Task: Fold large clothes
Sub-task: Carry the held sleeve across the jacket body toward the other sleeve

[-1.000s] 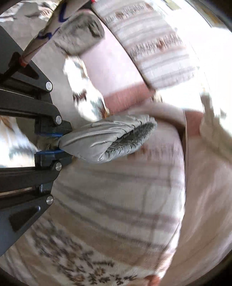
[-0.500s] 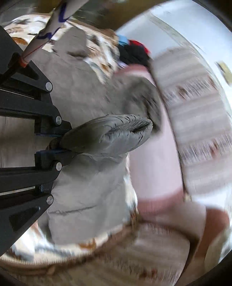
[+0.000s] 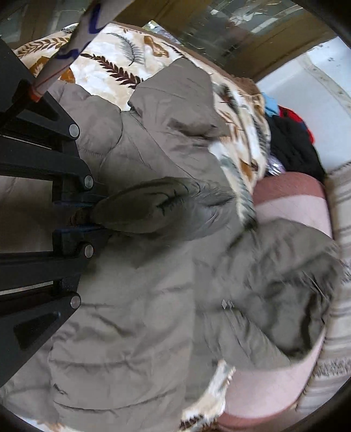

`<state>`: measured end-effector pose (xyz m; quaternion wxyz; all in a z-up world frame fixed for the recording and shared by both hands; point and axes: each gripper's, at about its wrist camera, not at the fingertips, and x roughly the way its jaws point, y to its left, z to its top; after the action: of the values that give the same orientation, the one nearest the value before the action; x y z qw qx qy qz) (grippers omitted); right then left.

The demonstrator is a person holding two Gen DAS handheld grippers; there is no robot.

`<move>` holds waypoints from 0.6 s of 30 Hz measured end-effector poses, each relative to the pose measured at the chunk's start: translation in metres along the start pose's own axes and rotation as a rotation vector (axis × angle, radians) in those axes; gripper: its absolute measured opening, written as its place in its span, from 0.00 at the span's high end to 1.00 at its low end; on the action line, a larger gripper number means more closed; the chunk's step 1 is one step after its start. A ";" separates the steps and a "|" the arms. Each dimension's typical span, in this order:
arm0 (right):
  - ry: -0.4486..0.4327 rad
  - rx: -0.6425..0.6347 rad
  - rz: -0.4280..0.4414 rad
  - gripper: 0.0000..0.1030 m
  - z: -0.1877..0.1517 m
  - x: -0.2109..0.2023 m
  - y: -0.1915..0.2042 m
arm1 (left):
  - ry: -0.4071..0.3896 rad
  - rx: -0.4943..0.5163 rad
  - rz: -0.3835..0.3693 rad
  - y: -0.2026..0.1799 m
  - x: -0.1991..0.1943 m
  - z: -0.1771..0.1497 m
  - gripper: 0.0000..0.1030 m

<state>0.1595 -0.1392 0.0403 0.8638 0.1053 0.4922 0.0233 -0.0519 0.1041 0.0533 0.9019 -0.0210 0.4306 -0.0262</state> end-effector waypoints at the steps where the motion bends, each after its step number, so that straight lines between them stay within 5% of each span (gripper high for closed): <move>1: 0.016 -0.012 0.004 0.89 -0.001 0.011 0.007 | 0.003 0.001 0.003 0.001 0.001 0.000 0.00; 4: 0.046 -0.064 -0.019 0.85 -0.003 0.031 0.019 | 0.004 0.001 0.006 0.003 0.001 0.003 0.00; 9: -0.002 -0.056 0.045 0.26 -0.007 0.003 0.017 | -0.027 0.010 0.000 0.001 -0.007 0.019 0.00; 18: -0.147 0.082 -0.062 0.25 -0.053 -0.087 -0.085 | -0.058 0.154 -0.040 -0.051 0.017 0.099 0.00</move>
<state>0.0641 -0.2265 0.0705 0.8928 0.1268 0.4311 -0.0312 0.0340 0.0536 0.1053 0.9122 0.0390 0.4007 -0.0767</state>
